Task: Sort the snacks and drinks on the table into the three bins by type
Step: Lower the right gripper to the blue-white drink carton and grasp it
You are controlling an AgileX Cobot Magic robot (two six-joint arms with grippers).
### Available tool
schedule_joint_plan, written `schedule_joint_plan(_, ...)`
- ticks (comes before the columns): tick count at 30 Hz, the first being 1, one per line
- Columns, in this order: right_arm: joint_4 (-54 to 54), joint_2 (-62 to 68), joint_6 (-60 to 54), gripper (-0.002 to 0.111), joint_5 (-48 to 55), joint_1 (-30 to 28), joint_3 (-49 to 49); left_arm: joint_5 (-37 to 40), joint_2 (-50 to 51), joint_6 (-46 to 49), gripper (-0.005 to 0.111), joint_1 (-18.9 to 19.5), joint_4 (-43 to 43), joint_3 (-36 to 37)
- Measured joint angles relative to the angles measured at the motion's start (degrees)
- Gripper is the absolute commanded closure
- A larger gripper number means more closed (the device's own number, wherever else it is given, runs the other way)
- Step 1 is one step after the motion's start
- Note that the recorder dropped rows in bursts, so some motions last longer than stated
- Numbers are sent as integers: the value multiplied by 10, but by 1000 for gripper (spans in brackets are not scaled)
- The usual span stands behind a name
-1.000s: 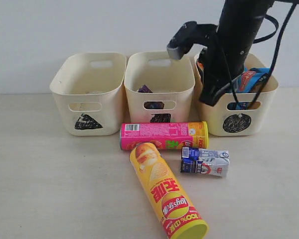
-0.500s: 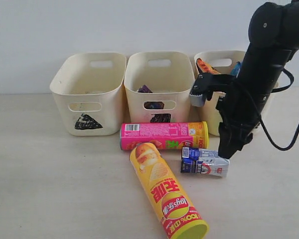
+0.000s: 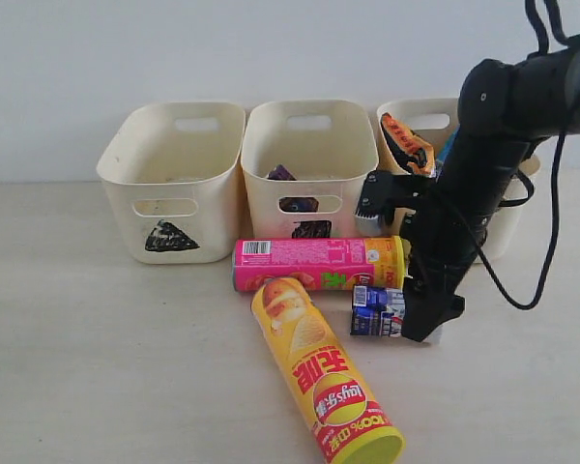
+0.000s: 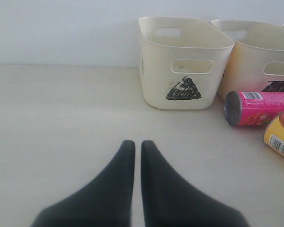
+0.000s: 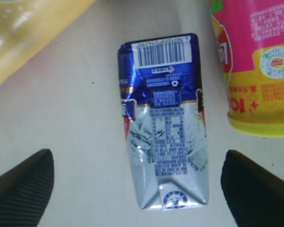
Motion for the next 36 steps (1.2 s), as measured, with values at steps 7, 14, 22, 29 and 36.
schedule_joint_plan(7,-9,29,-14,23,-37,0,2,0,0,0,103,0,0,0)
schedule_joint_plan(14,-15,53,-15,24,-62,0,2,0,0,0,103,0,0,0)
schedule_joint_plan(22,-36,74,-15,77,-82,0,2,0,0,0,103,0,0,0)
schedule_joint_plan(29,-83,74,-13,108,-52,0,2,0,0,0,103,0,0,0)
schedule_joint_plan(36,-101,61,5,108,1,0,3,0,0,0,103,0,0,0)
